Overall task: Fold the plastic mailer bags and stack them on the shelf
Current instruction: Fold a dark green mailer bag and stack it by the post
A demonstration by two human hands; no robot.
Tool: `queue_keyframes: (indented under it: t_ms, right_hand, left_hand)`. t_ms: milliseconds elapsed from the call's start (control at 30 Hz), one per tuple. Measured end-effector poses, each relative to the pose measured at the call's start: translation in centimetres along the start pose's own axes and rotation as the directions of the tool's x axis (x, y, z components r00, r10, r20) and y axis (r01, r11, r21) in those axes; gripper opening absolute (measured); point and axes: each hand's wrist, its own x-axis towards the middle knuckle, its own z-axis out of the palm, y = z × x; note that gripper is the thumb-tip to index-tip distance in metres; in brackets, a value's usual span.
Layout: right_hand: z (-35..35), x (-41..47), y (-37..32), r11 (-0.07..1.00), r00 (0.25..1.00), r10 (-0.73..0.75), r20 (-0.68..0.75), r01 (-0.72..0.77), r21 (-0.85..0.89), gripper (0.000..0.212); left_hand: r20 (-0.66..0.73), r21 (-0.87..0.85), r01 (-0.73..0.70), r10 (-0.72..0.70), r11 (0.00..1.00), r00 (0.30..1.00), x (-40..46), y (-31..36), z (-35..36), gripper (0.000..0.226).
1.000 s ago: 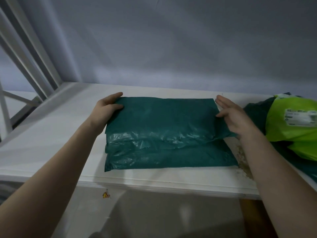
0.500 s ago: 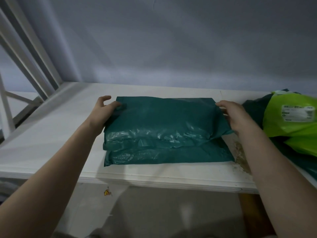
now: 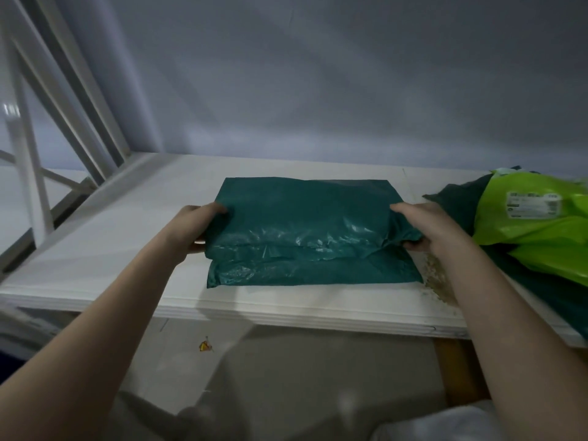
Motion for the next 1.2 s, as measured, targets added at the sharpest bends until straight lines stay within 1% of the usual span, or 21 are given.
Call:
queue_keyframes:
  t_ms: [67,133,200,267,367,433,500,567,667,733,833,933,1033,1100,1167,1200]
  right_hand:
    - [-0.2,-0.6,0.3,0.997,1.000,-0.012,-0.006,0.012,-0.082,0.015]
    - [-0.3,-0.9,0.8,0.982,0.999,-0.032,-0.020,0.028,-0.186,0.017]
    - [-0.4,-1.0,1.5,0.945,0.992,-0.113,-0.050,0.092,-0.315,0.018]
    - [-0.4,-1.1,2.0,0.886,0.969,-0.236,-0.078,0.181,-0.427,0.021]
    - [-0.4,-1.1,2.5,0.833,0.916,-0.379,-0.131,0.277,-0.478,0.025]
    - [-0.6,-1.4,2.6,0.825,0.898,-0.417,-0.142,0.308,-0.474,0.024]
    - [-0.8,-1.9,2.7,0.806,0.883,-0.449,-0.137,0.334,-0.489,0.029]
    - [-0.8,-2.4,3.1,0.805,0.888,-0.441,-0.129,0.328,-0.494,0.031]
    - [-0.6,-2.2,4.0,0.855,0.928,-0.361,-0.095,0.288,-0.431,0.025]
    - [-0.5,-1.8,4.7,0.853,0.930,-0.358,-0.089,0.286,-0.437,0.025]
    - [-0.4,-1.4,5.4,0.800,0.903,-0.417,-0.102,0.312,-0.512,0.025]
    - [-0.3,-0.9,6.0,0.763,0.898,-0.431,-0.089,0.310,-0.567,0.033]
    - [0.1,-0.5,6.3,0.731,0.905,-0.421,-0.063,0.298,-0.614,0.037]
    - [0.2,-0.3,6.5,0.719,0.908,-0.415,-0.062,0.286,-0.633,0.037]
    - [0.2,-0.1,6.6,0.711,0.910,-0.411,-0.060,0.278,-0.646,0.031]
    - [0.2,-0.1,6.6,0.709,0.913,-0.403,-0.058,0.272,-0.651,0.023]
  left_hand:
    - [-0.062,0.049,-0.063,0.066,0.997,0.996,-0.6,-0.3,0.3,0.021]
    - [-0.118,0.107,-0.141,0.153,0.984,0.981,-0.9,-0.5,0.5,0.022]
    - [-0.159,0.168,-0.209,0.236,0.963,0.959,-1.3,-0.8,0.6,0.023]
    - [-0.191,0.214,-0.256,0.297,0.943,0.936,-1.7,-1.0,0.6,0.023]
    - [-0.227,0.247,-0.283,0.339,0.927,0.913,-2.5,-0.9,0.7,0.026]
    - [-0.246,0.252,-0.286,0.347,0.924,0.905,-3.0,-0.9,0.7,0.028]
    - [-0.249,0.264,-0.277,0.343,0.924,0.906,-3.4,-1.0,0.8,0.028]
    - [-0.220,0.311,-0.243,0.319,0.919,0.922,-3.9,-1.4,1.0,0.028]
    - [-0.151,0.387,-0.180,0.255,0.904,0.955,-4.2,-2.3,1.4,0.029]
    - [-0.122,0.433,-0.167,0.241,0.886,0.963,-4.4,-2.8,1.8,0.029]
    - [-0.104,0.554,-0.178,0.280,0.814,0.954,-4.5,-3.4,2.3,0.025]
    - [-0.089,0.672,-0.177,0.317,0.719,0.944,-4.3,-4.3,2.7,0.019]
    - [-0.086,0.706,-0.153,0.299,0.691,0.950,-4.0,-4.9,3.1,0.024]
    - [-0.098,0.723,-0.139,0.299,0.677,0.949,-3.8,-5.0,3.3,0.023]
    - [-0.108,0.726,-0.124,0.289,0.676,0.951,-3.7,-5.1,3.4,0.022]
    - [-0.118,0.715,-0.115,0.281,0.690,0.953,-3.7,-5.1,3.5,0.023]
